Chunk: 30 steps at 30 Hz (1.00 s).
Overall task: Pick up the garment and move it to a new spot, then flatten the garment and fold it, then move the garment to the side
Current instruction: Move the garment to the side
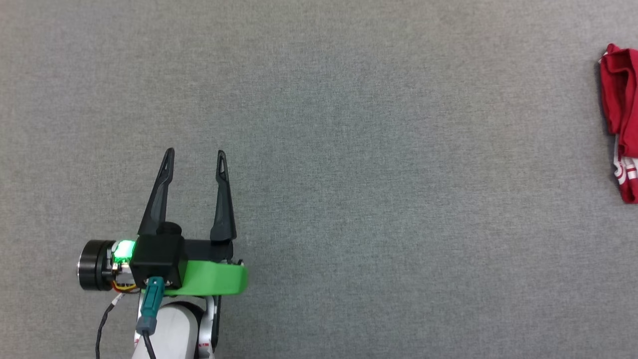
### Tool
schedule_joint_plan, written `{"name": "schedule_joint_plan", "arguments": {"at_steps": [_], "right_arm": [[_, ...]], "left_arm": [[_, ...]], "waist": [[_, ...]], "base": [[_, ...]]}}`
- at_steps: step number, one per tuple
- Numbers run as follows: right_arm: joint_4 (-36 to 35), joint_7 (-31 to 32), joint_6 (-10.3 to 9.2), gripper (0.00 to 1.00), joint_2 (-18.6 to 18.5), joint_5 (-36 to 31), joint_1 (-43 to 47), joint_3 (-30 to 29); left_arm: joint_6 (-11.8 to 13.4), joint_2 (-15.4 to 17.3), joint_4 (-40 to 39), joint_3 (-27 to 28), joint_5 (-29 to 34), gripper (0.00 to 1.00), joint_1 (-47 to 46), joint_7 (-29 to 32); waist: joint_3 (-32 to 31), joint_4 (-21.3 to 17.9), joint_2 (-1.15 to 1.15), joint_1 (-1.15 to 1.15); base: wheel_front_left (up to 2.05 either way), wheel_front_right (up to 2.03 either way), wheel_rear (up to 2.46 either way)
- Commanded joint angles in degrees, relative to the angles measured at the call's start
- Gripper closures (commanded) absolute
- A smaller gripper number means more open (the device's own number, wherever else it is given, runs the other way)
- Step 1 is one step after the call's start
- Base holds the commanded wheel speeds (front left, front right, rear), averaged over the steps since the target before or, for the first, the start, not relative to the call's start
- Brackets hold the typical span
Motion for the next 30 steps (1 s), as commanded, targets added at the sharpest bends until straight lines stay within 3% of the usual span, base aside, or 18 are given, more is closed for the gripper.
{"name": "schedule_joint_plan", "arguments": {"at_steps": [1,5,10,14,20,30], "right_arm": [[-0.8,-2.6,-0.04,0.0,1.1,-1.2,0.7,-1.5],[-5.2,-4.9,-0.04,0.0,5.9,-3.9,1.8,-8.1],[-21.5,-5.0,-0.04,0.0,14.8,-11.7,8.3,-18.4],[-34.0,-5.0,-0.04,0.0,22.8,-15.4,15.8,-23.0],[-44.8,-5.0,-0.04,0.0,30.8,-18.8,24.8,-22.1],[-47.0,-5.0,-0.04,0.0,38.3,-20.0,36.3,-19.6]], "left_arm": [[0.4,0.4,0.0,0.4,-0.2,0.0,0.9,-0.3],[0.5,0.5,0.1,1.2,-0.4,0.0,2.6,-0.3],[0.2,0.4,0.7,1.7,-0.6,0.0,3.9,-0.3],[-0.2,0.2,1.3,1.8,-0.6,0.0,4.3,-0.3],[-0.8,0.0,2.1,2.2,-0.7,0.0,4.6,-0.3],[-1.9,-0.7,3.6,2.7,-1.1,0.0,6.0,-0.3]], "waist": [[-3.8,0.0,0.0,0.0],[-5.8,0.1,0.0,0.0],[-7.6,0.8,0.0,0.0],[-9.2,2.2,0.0,0.0],[-10.9,3.9,0.0,0.0],[-13.9,6.1,0.0,0.0]], "base": [[0.0,0.0,0.0],[0.0,0.0,0.0],[0.0,0.0,0.0],[0.0,0.0,0.0],[0.0,0.0,0.0],[0.0,0.0,0.0]]}}
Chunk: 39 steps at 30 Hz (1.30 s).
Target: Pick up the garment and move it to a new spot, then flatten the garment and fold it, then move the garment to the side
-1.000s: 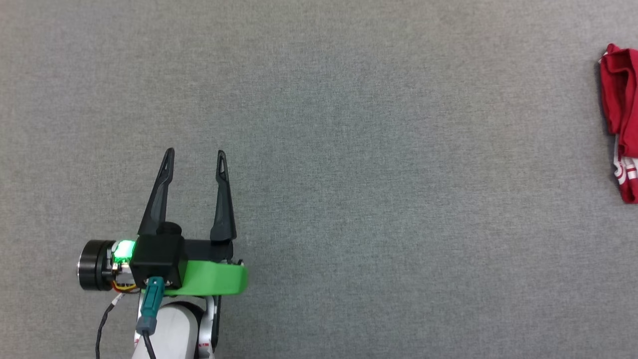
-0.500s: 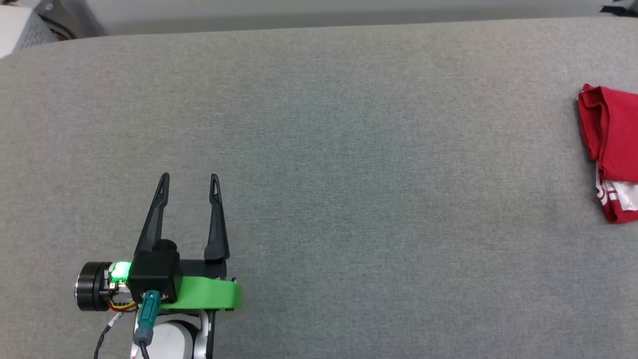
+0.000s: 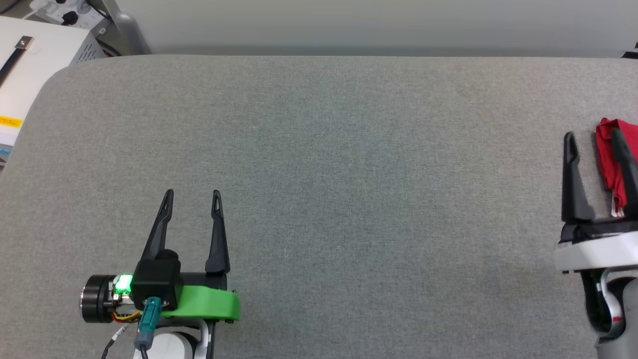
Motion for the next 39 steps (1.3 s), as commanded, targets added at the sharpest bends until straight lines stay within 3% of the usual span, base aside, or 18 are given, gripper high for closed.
{"name": "schedule_joint_plan", "arguments": {"at_steps": [1,19,39], "right_arm": [[-0.4,-0.3,-0.04,0.0,0.3,-0.6,1.4,0.3],[-2.1,-0.3,-0.04,0.0,6.3,-0.9,14.8,0.7],[-3.9,-0.3,-0.04,0.0,6.9,-3.3,17.9,0.0]], "left_arm": [[-0.3,-0.2,0.1,0.4,-0.1,0.0,0.8,-0.3],[-3.9,-1.0,2.3,0.6,-0.8,0.0,4.2,-0.3],[-5.7,-1.8,2.7,1.6,-0.7,0.0,6.2,-0.3]], "waist": [[-0.9,0.5,0.0,0.0],[-5.1,2.0,0.0,0.0],[-6.8,2.4,0.0,0.0]], "base": [[0.0,0.0,0.0],[0.0,0.0,0.0],[0.0,0.0,0.0]]}}
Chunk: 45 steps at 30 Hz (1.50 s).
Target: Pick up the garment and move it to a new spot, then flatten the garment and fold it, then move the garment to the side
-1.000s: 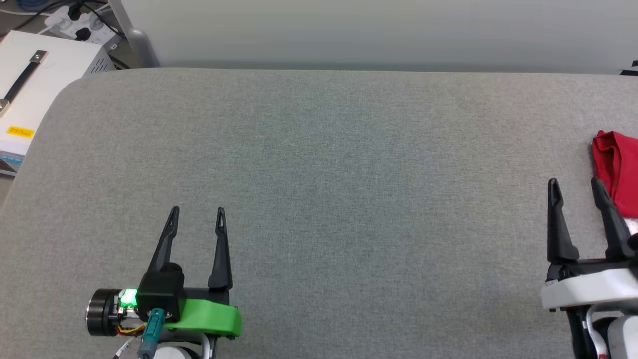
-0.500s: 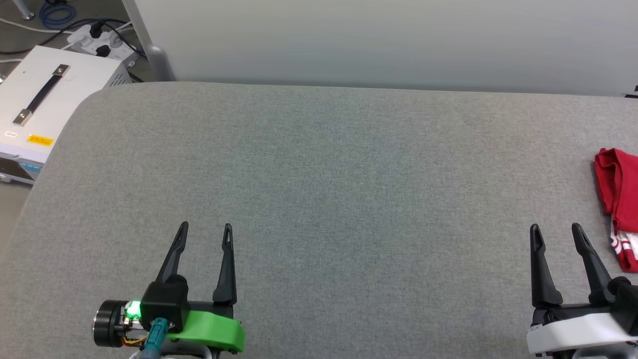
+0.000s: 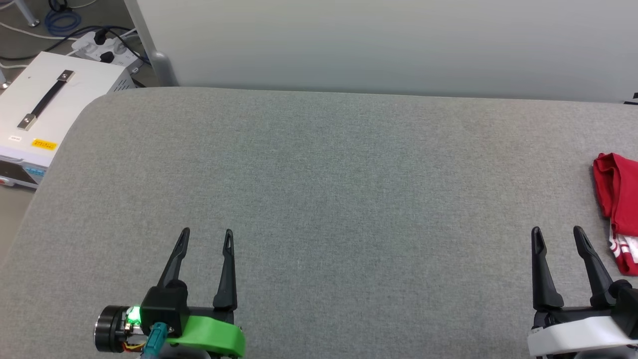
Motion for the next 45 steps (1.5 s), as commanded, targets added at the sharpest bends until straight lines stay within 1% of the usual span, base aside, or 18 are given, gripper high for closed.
{"name": "schedule_joint_plan", "arguments": {"at_steps": [1,2,45], "right_arm": [[-0.1,-0.3,-0.04,0.0,-0.1,-0.4,0.8,0.1],[0.0,0.0,0.0,1.0,0.0,0.0,0.0,0.1],[1.4,4.4,-0.01,1.0,0.5,-3.0,-1.9,1.2]], "left_arm": [[-0.2,-0.2,0.2,0.2,0.0,0.0,0.8,-0.3],[0.0,0.0,0.1,0.1,0.0,1.0,0.1,0.0],[-0.1,-0.3,0.2,1.6,0.8,1.0,-0.9,4.5]], "waist": [[0.0,0.0,0.0,0.0],[0.0,0.0,0.0,0.0],[-1.1,-1.4,0.0,0.0]], "base": [[0.0,0.0,0.0],[0.0,0.0,0.0],[0.0,0.0,0.0]]}}
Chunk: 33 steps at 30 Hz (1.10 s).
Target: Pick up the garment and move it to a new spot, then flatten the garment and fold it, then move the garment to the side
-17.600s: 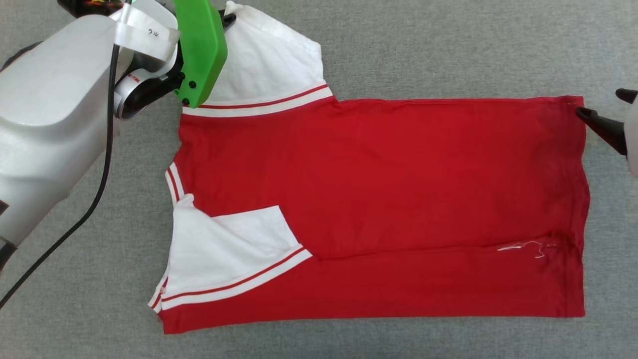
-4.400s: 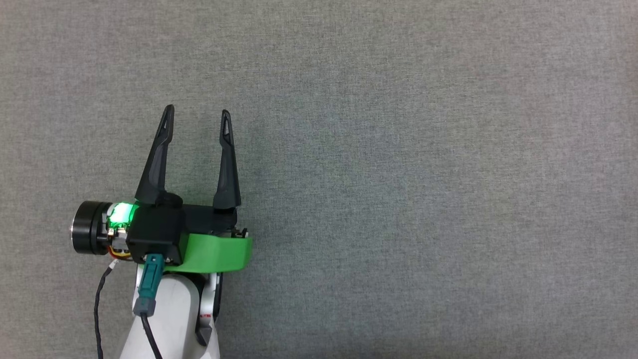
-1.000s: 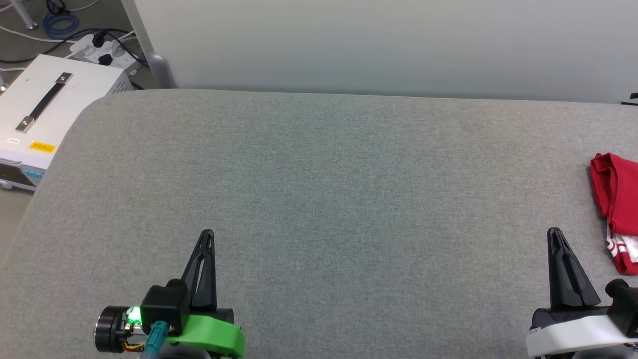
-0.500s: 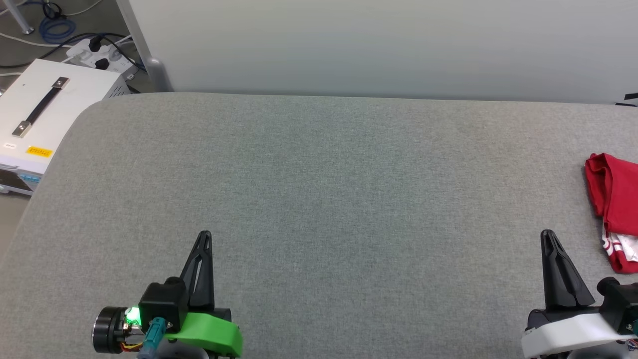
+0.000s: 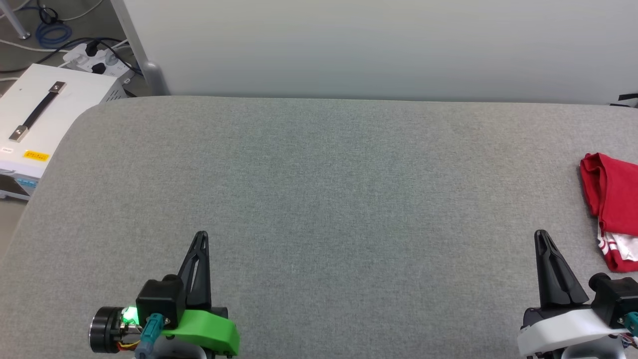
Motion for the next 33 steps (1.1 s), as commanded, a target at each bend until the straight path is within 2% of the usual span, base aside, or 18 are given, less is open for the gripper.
{"name": "schedule_joint_plan", "arguments": {"at_steps": [1,33], "right_arm": [[0.3,0.4,-0.01,1.0,0.1,-0.7,-1.1,0.2],[1.5,4.1,-0.02,1.0,0.6,-3.3,-2.8,1.2]], "left_arm": [[-0.1,-0.3,0.1,0.2,0.6,1.0,-0.8,0.4],[-0.3,-0.5,0.1,1.5,1.2,1.0,-1.7,4.0]], "waist": [[0.0,-0.1,0.0,0.0],[-0.9,-1.2,0.0,0.0]], "base": [[0.0,0.0,0.0],[0.0,0.0,0.0]]}}
